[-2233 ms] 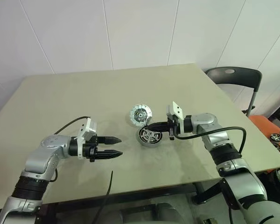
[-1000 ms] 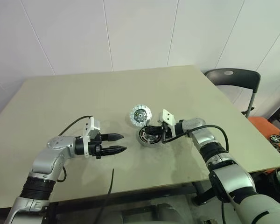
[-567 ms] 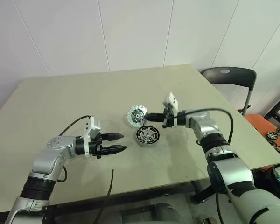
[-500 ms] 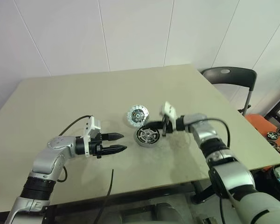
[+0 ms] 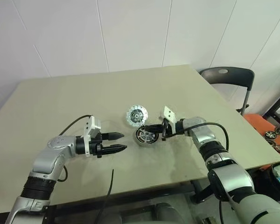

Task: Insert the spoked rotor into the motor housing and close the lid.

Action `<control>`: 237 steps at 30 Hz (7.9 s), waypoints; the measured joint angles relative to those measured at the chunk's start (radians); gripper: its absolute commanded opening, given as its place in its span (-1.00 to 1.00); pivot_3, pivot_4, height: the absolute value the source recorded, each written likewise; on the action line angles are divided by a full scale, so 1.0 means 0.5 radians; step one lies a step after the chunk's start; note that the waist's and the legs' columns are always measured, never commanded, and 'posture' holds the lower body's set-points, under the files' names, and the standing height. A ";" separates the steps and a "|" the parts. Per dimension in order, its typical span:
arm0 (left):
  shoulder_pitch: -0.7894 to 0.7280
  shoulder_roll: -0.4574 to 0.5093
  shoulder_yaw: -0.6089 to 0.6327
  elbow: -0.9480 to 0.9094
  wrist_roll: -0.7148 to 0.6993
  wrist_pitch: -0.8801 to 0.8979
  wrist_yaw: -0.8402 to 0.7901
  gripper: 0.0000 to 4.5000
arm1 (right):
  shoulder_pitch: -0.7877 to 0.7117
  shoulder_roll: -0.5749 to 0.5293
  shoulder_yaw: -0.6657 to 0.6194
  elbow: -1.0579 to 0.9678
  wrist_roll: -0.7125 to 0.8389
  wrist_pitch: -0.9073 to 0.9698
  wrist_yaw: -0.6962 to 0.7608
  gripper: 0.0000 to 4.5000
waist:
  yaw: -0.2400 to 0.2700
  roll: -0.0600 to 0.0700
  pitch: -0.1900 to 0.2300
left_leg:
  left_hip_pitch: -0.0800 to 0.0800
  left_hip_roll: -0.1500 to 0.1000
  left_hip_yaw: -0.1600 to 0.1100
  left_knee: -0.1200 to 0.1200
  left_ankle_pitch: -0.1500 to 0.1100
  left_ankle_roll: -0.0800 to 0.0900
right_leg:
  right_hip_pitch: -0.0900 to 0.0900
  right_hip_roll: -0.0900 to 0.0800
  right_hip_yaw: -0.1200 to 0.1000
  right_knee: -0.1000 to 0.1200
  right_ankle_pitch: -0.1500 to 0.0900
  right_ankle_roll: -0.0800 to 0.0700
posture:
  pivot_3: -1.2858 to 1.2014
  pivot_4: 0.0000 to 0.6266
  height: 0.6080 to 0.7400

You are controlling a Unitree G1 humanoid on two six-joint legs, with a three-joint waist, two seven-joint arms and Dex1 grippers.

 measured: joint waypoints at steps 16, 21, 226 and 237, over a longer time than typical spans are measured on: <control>-0.016 -0.001 0.001 0.011 0.001 -0.008 0.026 0.33 | 0.067 -0.035 0.198 0.041 -0.300 -0.292 -0.199 -1.00 | 0.000 -0.001 -0.001 | 0.002 -0.001 0.001 0.000 0.000 0.001 | 0.004 0.000 0.000 -0.003 -0.004 -0.005 | 0.03 -1.00 1.00; -0.015 -0.001 0.001 0.012 0.001 -0.008 0.026 0.33 | 0.043 -0.029 0.141 0.060 -0.255 -0.266 -0.185 -1.00 | 0.001 0.000 -0.001 | 0.001 -0.001 0.001 -0.001 0.000 0.001 | 0.002 0.000 0.000 -0.002 -0.003 -0.003 | 0.03 -1.00 1.00; 0.046 -0.406 -0.003 0.111 0.089 -0.227 0.391 0.34 | -0.607 -0.292 1.052 0.146 -0.895 -0.776 0.773 -0.95 | -0.043 0.000 0.003 | 0.001 -0.002 -0.002 0.004 0.000 0.000 | -0.009 -0.001 0.001 0.021 -0.003 -0.002 | 0.03 -1.00 1.00; 0.076 -0.413 -0.003 0.074 0.087 -0.224 0.431 0.34 | -0.607 -0.224 1.176 -0.101 -0.833 -0.419 0.773 -0.95 | -0.043 0.000 0.003 | -0.001 -0.001 -0.004 -0.001 0.000 0.000 | -0.014 -0.001 -0.002 0.021 -0.002 0.000 | 0.03 -1.00 1.00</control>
